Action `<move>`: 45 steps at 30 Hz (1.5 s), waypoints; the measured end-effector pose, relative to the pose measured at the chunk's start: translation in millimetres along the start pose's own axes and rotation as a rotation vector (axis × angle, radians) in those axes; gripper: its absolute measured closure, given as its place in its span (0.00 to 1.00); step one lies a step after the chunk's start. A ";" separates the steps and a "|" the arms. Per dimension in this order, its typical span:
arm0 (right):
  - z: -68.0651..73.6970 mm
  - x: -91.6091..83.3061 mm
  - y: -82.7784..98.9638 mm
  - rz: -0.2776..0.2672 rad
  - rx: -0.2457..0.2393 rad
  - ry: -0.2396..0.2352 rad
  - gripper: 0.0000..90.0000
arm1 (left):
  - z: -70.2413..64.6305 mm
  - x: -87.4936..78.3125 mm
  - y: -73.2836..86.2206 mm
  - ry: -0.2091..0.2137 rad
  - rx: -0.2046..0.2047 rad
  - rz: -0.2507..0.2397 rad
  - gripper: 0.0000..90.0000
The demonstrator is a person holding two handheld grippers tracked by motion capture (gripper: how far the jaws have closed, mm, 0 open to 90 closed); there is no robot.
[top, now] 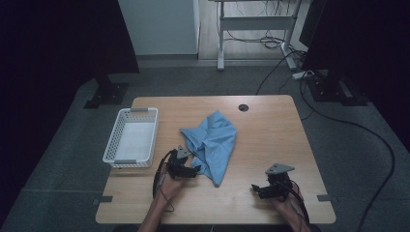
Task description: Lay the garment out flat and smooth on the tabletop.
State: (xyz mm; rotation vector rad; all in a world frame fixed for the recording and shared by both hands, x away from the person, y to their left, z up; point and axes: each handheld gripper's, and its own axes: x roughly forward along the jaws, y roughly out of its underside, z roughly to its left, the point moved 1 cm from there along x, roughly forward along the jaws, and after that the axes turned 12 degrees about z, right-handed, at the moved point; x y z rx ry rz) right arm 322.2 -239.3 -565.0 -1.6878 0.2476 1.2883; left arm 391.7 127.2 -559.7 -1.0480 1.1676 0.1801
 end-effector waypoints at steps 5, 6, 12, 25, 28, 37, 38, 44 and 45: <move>16.8 7.1 -18.5 0.003 -0.048 -0.037 0.10 | -3.3 -2.8 4.2 0.007 -0.003 0.002 0.21; 21.4 8.6 -24.4 -0.003 -0.054 -0.050 0.10 | -3.7 -3.3 4.8 0.008 -0.001 0.003 0.21; 44.0 16.0 -55.4 -0.042 -0.104 -0.105 0.10 | -5.4 -4.3 6.3 0.009 -0.006 0.003 0.21; 96.6 47.6 -116.5 -0.066 -0.191 -0.077 0.08 | -5.6 -4.1 6.3 0.000 -0.019 0.006 0.19; 98.8 56.2 -123.9 -0.058 -0.191 -0.023 0.08 | -5.7 -4.2 6.4 -0.001 -0.020 0.006 0.19; 63.2 60.1 -118.2 -0.043 -0.122 0.139 0.11 | -5.2 -4.7 7.0 -0.001 -0.022 0.007 0.19; 58.0 58.6 -115.9 -0.047 -0.106 0.144 0.11 | -4.9 -4.7 7.0 0.000 -0.021 0.007 0.19; 22.1 48.1 -96.4 -0.042 -0.008 0.164 0.12 | -3.8 -4.9 7.4 0.004 -0.019 0.004 0.19; 16.7 46.9 -93.1 -0.033 0.006 0.174 0.12 | -3.4 -5.1 7.7 0.004 -0.020 0.003 0.19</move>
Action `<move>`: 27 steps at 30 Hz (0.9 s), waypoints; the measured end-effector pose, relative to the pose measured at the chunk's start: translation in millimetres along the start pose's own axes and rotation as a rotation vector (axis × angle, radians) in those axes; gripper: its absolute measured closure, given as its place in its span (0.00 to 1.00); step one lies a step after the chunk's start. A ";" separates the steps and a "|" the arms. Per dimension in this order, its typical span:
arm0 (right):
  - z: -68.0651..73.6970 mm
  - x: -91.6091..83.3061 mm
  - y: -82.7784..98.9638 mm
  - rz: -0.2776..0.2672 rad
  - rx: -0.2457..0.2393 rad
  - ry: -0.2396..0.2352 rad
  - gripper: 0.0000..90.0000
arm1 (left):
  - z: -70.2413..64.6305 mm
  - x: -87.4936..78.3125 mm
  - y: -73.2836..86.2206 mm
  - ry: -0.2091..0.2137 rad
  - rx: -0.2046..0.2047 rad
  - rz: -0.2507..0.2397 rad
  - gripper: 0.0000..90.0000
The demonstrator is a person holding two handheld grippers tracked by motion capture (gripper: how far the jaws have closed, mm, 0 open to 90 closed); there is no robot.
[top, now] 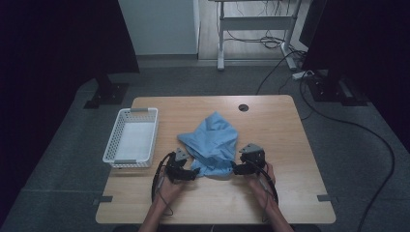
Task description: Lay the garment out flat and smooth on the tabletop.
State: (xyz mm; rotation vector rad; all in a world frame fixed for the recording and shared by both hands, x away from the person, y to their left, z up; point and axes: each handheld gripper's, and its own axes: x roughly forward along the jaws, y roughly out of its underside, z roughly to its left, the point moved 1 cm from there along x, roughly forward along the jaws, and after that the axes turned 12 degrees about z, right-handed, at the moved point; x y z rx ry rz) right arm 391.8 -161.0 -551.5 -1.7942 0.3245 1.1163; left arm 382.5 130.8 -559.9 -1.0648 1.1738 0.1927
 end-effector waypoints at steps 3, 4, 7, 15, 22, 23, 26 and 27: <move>-10.5 0.7 7.0 0.033 0.008 0.037 0.14 | 2.1 -1.2 1.4 -0.002 -0.005 0.000 0.20; -14.4 1.8 10.0 0.055 0.003 0.062 0.14 | 3.5 -1.8 2.1 -0.003 -0.006 0.001 0.21; -26.3 -2.1 16.6 0.059 0.049 0.028 0.19 | 7.3 -3.4 4.2 -0.009 -0.017 0.000 0.21; -5.2 -33.3 4.7 -0.050 -0.016 -0.144 0.17 | 8.8 -3.9 4.8 -0.009 -0.018 0.000 0.20; 37.1 -28.9 -35.4 -0.104 -0.162 -0.166 0.28 | 8.5 -4.0 5.1 -0.010 -0.021 -0.002 0.21; 42.3 -26.2 -40.5 -0.104 -0.181 -0.151 0.35 | 8.4 -4.2 5.3 -0.011 -0.020 -0.001 0.21; 54.2 -16.6 -53.2 -0.080 -0.258 -0.093 0.62 | 8.5 -4.6 5.8 -0.014 -0.021 0.000 0.21; 55.7 -15.6 -54.6 -0.075 -0.278 -0.065 0.70 | 8.5 -4.8 6.1 -0.014 -0.024 -0.002 0.21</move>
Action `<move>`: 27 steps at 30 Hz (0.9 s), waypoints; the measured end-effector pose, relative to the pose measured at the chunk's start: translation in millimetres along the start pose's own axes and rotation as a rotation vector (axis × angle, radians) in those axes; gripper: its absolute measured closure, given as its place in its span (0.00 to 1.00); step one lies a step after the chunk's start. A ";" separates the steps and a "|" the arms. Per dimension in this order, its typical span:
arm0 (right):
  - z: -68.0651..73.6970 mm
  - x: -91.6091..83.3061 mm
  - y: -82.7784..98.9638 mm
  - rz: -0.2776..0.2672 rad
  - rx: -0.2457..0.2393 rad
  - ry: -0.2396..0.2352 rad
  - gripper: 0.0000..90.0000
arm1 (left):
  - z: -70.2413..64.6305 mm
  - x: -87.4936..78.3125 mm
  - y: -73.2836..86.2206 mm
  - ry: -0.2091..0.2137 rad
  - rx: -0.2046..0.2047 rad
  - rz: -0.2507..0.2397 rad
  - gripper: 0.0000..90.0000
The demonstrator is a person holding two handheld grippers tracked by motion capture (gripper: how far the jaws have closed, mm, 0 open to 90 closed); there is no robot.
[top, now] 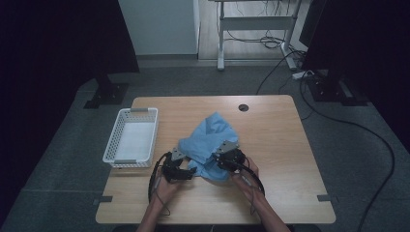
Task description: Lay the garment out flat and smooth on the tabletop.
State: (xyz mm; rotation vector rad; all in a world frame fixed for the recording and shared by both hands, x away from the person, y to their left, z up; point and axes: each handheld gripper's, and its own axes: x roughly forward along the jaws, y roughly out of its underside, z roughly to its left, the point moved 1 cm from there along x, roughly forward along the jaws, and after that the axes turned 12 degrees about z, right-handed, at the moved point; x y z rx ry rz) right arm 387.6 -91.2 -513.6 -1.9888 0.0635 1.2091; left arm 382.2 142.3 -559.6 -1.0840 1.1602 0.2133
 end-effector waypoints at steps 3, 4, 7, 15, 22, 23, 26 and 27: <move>-7.1 -1.3 2.6 0.025 -0.001 0.111 0.86 | 2.0 -1.6 1.3 -0.002 -0.002 0.000 0.23; -15.8 -4.6 8.1 0.024 0.040 0.132 0.89 | 3.0 -2.3 2.1 -0.003 -0.005 -0.001 0.24; -48.4 -13.8 34.8 0.040 0.185 0.131 0.91 | 6.1 -3.3 3.0 -0.007 -0.010 0.001 0.26; -77.1 -19.6 94.7 0.095 0.335 0.033 0.89 | 13.1 -4.6 4.5 -0.056 -0.029 0.002 0.31; -62.7 -31.3 129.2 0.128 0.344 -0.090 0.75 | 17.8 -9.8 1.3 -0.058 -0.056 0.013 0.34; -58.6 -33.9 131.2 0.123 0.346 -0.124 0.69 | 14.8 -12.2 -0.1 -0.028 -0.054 -0.010 0.33; -46.8 -48.1 138.3 0.117 0.322 -0.189 0.50 | -0.1 -16.3 -7.7 0.039 -0.021 -0.047 0.29; -44.0 -52.5 140.0 0.112 0.318 -0.206 0.48 | -7.2 -15.9 -10.5 0.036 0.000 -0.048 0.28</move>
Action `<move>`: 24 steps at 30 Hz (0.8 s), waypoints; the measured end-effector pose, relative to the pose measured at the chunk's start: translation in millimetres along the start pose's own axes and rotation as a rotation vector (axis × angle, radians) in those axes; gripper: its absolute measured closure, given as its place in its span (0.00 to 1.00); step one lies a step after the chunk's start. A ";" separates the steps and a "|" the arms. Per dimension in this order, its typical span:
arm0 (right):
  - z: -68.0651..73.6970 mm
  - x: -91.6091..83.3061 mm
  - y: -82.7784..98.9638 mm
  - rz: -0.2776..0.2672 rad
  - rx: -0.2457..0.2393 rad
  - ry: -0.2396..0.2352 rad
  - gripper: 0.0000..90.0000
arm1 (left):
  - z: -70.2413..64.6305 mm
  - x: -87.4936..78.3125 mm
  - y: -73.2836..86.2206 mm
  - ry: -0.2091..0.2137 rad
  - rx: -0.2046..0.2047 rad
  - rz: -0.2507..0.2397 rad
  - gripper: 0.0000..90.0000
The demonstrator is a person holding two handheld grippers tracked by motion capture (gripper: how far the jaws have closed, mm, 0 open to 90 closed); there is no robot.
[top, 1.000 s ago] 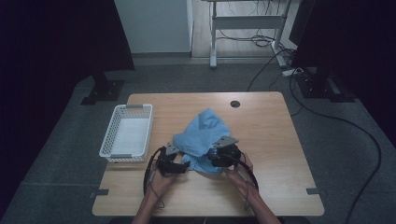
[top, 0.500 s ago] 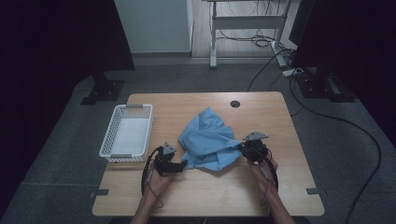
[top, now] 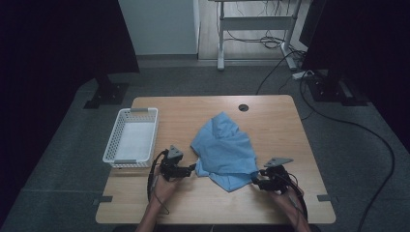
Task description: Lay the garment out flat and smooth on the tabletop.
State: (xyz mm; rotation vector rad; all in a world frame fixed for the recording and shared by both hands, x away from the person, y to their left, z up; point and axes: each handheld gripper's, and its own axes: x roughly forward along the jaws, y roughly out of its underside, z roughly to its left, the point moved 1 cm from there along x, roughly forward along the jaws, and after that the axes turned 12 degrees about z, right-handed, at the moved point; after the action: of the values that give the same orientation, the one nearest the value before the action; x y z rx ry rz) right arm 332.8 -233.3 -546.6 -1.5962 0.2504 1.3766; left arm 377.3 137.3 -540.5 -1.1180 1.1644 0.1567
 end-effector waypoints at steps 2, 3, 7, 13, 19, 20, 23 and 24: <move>8.4 -14.0 9.5 -0.013 -0.028 -0.016 0.43 | -10.0 6.0 -3.6 0.004 0.018 0.009 0.26; 10.9 -21.2 10.9 -0.027 -0.037 -0.004 0.41 | -11.9 8.5 -4.2 0.002 0.024 0.014 0.25; 7.1 -34.3 -5.3 -0.099 -0.047 0.060 0.39 | -17.3 22.3 -4.8 -0.028 0.041 0.057 0.25; -16.8 -5.3 -52.2 -0.142 -0.006 0.096 0.51 | -15.3 25.4 -2.1 -0.018 0.026 0.050 0.27; -12.8 41.0 -61.2 -0.030 -0.088 0.104 0.72 | -7.5 23.8 -2.5 -0.018 0.028 0.065 0.27; -8.8 43.7 -58.8 -0.031 -0.102 0.107 0.74 | -5.3 23.6 -3.0 -0.021 0.024 0.069 0.27; 3.8 41.2 -51.8 -0.022 -0.113 0.069 0.74 | 4.6 23.7 -5.5 -0.033 0.013 0.079 0.27; 9.7 39.7 -48.2 -0.019 -0.117 0.051 0.74 | 9.0 23.9 -6.3 -0.038 0.005 0.080 0.27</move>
State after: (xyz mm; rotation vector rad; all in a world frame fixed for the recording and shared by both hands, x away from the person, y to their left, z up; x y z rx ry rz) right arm 373.1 -185.2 -553.7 -1.7278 0.1880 1.3580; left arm 397.7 130.9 -555.7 -1.0599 1.1760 0.2360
